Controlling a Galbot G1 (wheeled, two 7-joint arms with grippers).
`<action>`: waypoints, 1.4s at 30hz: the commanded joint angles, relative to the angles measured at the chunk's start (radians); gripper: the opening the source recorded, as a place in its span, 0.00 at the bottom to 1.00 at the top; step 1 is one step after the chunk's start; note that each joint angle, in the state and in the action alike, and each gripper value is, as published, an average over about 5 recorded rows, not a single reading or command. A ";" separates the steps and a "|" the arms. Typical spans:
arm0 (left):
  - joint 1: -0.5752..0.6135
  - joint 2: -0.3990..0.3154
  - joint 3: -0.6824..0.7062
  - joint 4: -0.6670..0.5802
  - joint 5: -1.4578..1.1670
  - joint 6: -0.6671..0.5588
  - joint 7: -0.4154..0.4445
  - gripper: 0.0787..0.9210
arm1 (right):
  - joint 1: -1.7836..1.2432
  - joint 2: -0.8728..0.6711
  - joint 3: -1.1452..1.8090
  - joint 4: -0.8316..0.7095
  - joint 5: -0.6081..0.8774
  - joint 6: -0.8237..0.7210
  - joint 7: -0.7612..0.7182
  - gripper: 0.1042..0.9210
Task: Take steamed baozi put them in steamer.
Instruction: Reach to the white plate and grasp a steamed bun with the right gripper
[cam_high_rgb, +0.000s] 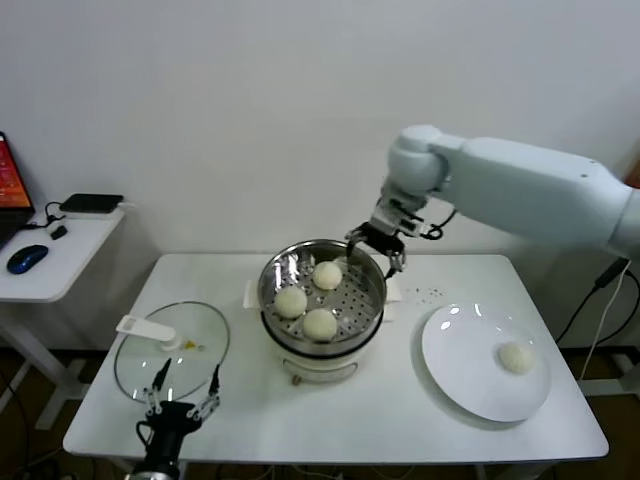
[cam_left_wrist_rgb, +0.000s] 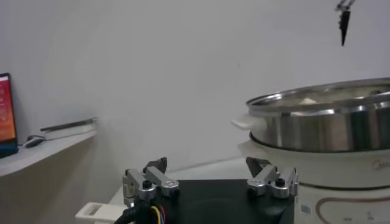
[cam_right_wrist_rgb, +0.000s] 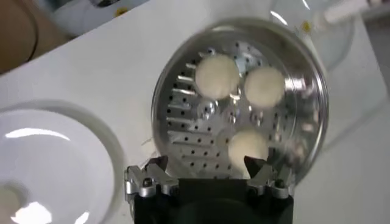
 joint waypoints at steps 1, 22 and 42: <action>-0.005 0.002 0.009 -0.008 0.000 0.000 0.001 0.88 | 0.045 -0.304 -0.121 -0.042 0.180 -0.222 0.093 0.88; -0.012 -0.012 0.047 0.001 0.042 -0.004 0.001 0.88 | -0.526 -0.591 0.264 -0.074 -0.116 -0.248 0.104 0.88; -0.008 -0.019 0.049 0.009 0.058 -0.003 -0.001 0.88 | -0.778 -0.486 0.490 -0.204 -0.365 -0.075 0.065 0.88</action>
